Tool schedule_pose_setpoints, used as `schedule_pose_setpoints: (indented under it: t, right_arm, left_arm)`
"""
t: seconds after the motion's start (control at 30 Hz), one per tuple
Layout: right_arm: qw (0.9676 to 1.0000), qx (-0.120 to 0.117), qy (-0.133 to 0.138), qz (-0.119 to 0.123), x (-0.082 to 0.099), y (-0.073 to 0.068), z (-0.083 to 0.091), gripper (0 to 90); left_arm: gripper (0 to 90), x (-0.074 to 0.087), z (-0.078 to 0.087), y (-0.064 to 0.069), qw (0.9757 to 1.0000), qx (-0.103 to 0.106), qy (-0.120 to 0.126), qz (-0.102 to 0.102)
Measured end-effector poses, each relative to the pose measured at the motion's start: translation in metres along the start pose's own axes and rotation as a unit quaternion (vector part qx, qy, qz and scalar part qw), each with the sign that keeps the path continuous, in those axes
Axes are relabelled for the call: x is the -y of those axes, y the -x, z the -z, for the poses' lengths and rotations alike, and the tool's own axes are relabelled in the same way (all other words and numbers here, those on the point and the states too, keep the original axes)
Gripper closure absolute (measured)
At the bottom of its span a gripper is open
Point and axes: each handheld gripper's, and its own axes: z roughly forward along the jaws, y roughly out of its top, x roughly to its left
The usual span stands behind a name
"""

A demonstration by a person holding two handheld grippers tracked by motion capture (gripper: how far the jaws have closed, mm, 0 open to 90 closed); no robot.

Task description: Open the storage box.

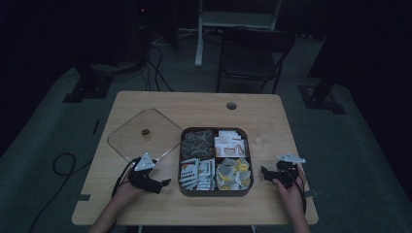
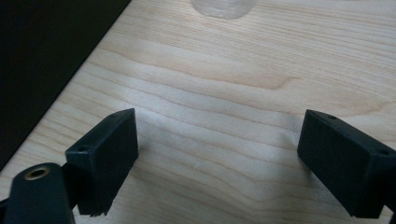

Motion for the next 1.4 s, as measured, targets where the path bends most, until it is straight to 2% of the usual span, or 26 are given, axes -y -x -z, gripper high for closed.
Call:
schedule_pose_setpoints:
  t: [0.07,0.13,0.3,0.63,0.87,0.93,1.4]
  right_arm:
    - [1.0,0.0,0.0,0.0,0.0,0.0,0.0,12.0]
    - [1.0,0.0,0.0,0.0,0.0,0.0,0.0,12.0]
    - [1.0,0.0,0.0,0.0,0.0,0.0,0.0,12.0]
    - [1.0,0.0,0.0,0.0,0.0,0.0,0.0,12.0]
    - [1.0,0.0,0.0,0.0,0.0,0.0,0.0,12.0]
    - [1.0,0.0,0.0,0.0,0.0,0.0,0.0,12.0]
    - [1.0,-0.005,-0.001,0.005,0.0,0.0,0.0,12.0]
  left_arm:
    - [1.6,0.002,-0.002,0.003,1.0,0.003,-0.009,0.0]
    - [1.6,0.004,-0.002,0.007,0.9999,-0.004,-0.014,-0.006]
    - [1.6,0.007,-0.003,0.012,0.9996,-0.003,-0.026,0.009]
    - [1.5,0.009,-0.003,0.024,0.9986,-0.005,-0.053,0.003]
    - [1.5,0.009,-0.004,0.029,0.9981,-0.012,-0.06,-0.006]
    - [1.5,0.01,-0.004,0.032,0.9974,-0.023,-0.066,-0.017]
    - [1.5,0.009,-0.005,0.033,0.9975,-0.028,-0.064,-0.011]
